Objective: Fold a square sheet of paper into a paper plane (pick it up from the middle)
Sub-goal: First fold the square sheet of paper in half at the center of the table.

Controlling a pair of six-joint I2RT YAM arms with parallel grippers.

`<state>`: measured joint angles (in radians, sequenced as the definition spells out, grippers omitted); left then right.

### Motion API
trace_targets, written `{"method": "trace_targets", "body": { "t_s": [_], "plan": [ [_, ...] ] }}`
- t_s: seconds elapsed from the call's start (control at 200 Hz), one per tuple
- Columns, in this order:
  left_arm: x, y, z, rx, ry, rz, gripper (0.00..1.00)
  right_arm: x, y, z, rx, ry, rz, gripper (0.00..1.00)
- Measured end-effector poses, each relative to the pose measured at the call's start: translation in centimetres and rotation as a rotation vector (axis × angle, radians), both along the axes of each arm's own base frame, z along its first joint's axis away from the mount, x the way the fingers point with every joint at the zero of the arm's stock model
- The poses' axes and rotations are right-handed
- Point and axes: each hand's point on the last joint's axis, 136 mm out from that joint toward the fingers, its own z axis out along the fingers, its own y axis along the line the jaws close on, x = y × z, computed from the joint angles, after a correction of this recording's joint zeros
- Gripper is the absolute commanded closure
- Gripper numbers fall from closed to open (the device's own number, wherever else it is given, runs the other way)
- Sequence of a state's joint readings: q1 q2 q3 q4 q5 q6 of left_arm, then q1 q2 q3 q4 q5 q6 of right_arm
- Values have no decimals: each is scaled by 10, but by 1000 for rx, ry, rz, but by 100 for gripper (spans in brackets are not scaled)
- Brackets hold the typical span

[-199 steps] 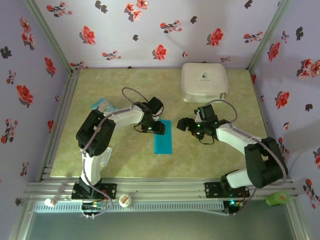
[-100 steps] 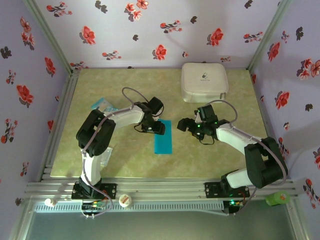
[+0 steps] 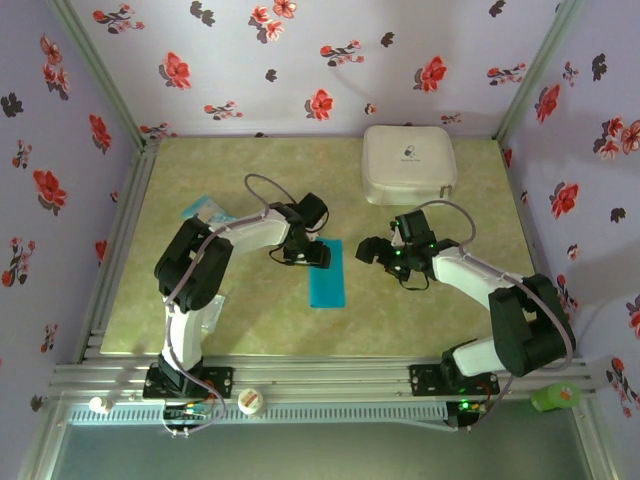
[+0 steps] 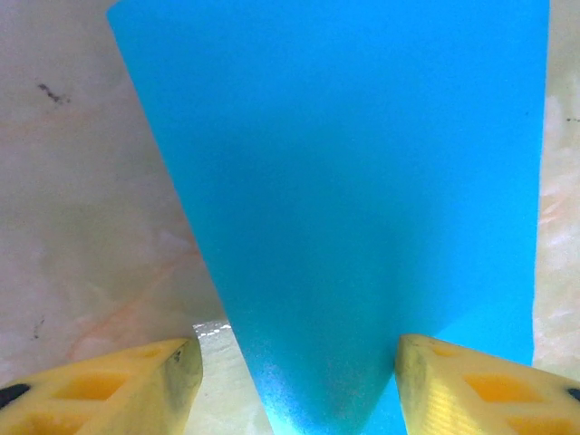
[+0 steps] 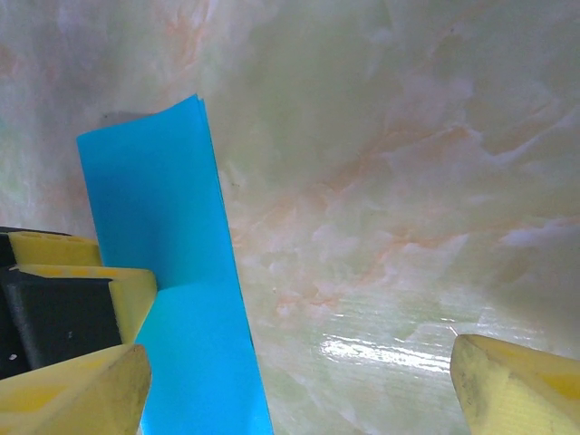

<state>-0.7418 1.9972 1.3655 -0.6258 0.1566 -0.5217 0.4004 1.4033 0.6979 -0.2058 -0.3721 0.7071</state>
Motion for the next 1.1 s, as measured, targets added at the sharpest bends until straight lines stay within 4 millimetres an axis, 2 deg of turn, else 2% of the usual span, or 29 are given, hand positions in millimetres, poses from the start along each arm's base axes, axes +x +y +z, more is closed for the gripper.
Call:
{"method": "trace_targets", "body": {
  "t_s": [0.895, 1.02, 1.1],
  "plan": [
    [-1, 1, -1, 28, 4, -37, 40, -1, -1, -1, -6, 0, 5, 15],
    [-1, 1, -1, 29, 4, -37, 40, 0, 0, 0, -6, -2, 6, 22],
    [-1, 1, -1, 29, 4, -37, 40, 0, 1, 0, -1, -3, 12, 36]
  ]
}}
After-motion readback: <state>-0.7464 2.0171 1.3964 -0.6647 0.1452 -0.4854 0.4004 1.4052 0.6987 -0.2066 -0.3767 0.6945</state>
